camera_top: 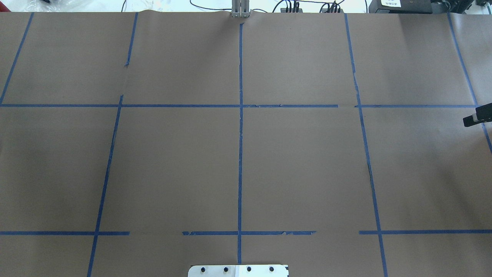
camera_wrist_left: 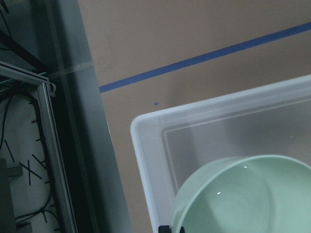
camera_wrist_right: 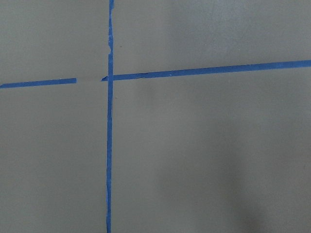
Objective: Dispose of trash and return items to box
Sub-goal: 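Carry the green bowl into the clear bin with left gripper while right hovers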
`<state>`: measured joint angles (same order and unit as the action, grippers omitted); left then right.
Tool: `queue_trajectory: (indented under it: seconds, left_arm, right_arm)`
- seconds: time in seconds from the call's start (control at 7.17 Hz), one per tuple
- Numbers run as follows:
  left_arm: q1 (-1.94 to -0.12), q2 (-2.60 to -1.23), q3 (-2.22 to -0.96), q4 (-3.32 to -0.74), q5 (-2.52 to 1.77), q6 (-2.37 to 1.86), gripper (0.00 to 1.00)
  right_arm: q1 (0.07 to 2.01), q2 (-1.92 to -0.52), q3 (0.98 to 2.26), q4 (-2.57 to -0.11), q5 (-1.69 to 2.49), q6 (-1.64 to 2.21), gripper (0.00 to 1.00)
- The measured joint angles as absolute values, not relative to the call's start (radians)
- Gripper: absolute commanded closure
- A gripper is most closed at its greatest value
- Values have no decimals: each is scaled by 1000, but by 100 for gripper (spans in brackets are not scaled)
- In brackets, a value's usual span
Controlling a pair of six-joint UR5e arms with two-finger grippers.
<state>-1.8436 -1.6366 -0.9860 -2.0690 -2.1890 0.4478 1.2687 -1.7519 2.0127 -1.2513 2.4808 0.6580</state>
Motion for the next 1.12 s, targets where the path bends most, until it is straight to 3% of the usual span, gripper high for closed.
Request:
queue_trajectory:
  seconds: [0.14, 0.7, 1.12]
  left_arm:
    - [-1844, -1639, -970, -2078, -2207, 424, 100]
    - [-1834, -1608, -956, -2084, -2332, 398, 52]
    - [-1827, -1602, -1027, -2081, -2337, 338, 50]
  right_arm:
    - [1269, -1752, 2013, -1251, 2481, 658, 0]
    - [1269, -1754, 2014, -1251, 2483, 657, 0]
    - [1269, -1753, 2016, -1251, 2483, 658, 0]
